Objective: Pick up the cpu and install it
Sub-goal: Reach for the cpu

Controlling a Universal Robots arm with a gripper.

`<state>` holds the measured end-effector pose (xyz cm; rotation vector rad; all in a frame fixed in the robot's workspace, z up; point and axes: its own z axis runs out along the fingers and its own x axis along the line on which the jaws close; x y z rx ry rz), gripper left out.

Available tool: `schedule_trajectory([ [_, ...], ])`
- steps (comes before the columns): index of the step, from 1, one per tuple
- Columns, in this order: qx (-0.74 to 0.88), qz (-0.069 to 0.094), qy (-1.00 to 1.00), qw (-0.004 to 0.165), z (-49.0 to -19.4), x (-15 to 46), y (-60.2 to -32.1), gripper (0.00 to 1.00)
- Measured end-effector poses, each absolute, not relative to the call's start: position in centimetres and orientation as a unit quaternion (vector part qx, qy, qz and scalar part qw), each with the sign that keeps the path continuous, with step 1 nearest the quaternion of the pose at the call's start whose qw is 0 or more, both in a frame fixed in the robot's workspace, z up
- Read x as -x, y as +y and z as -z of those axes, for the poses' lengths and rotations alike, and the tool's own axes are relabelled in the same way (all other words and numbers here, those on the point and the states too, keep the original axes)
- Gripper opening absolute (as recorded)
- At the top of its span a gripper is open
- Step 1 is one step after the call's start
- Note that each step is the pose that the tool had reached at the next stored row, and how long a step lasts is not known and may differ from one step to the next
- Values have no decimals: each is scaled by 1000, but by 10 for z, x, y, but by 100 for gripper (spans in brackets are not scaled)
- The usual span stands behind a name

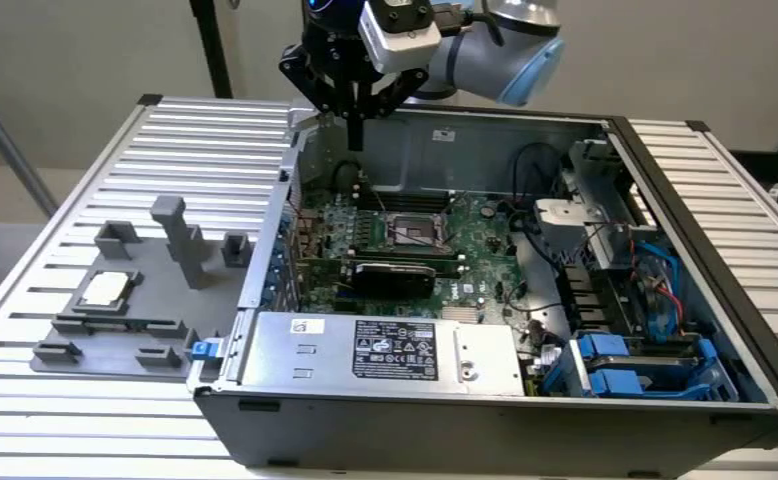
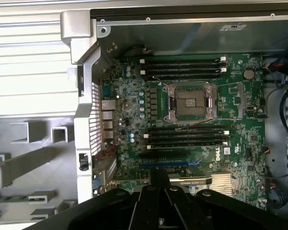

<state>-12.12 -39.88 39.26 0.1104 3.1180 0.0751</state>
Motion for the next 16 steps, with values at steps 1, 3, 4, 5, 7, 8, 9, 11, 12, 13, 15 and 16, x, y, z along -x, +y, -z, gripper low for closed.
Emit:
schedule_trajectory([
  [1,-35,-24,999,10,-393,121,-399,11],
  [3,-35,-24,999,10,-393,121,-399,11],
  [4,-35,-24,999,10,-393,122,-399,11],
  [5,-35,-24,999,10,-393,122,-399,11],
  [7,-35,-24,999,10,-393,127,-399,11],
  [8,-35,-24,999,10,-393,131,-399,11],
  [9,-35,-24,999,10,-393,136,-400,11],
  [11,-35,-24,999,10,-393,145,-401,11],
  [12,-35,-24,999,10,-393,150,-402,11],
  [13,-35,-24,999,10,-393,154,-402,11],
  [15,-35,-24,999,10,-393,163,-404,11],
  [16,-35,-24,999,10,-393,167,-404,11],
])
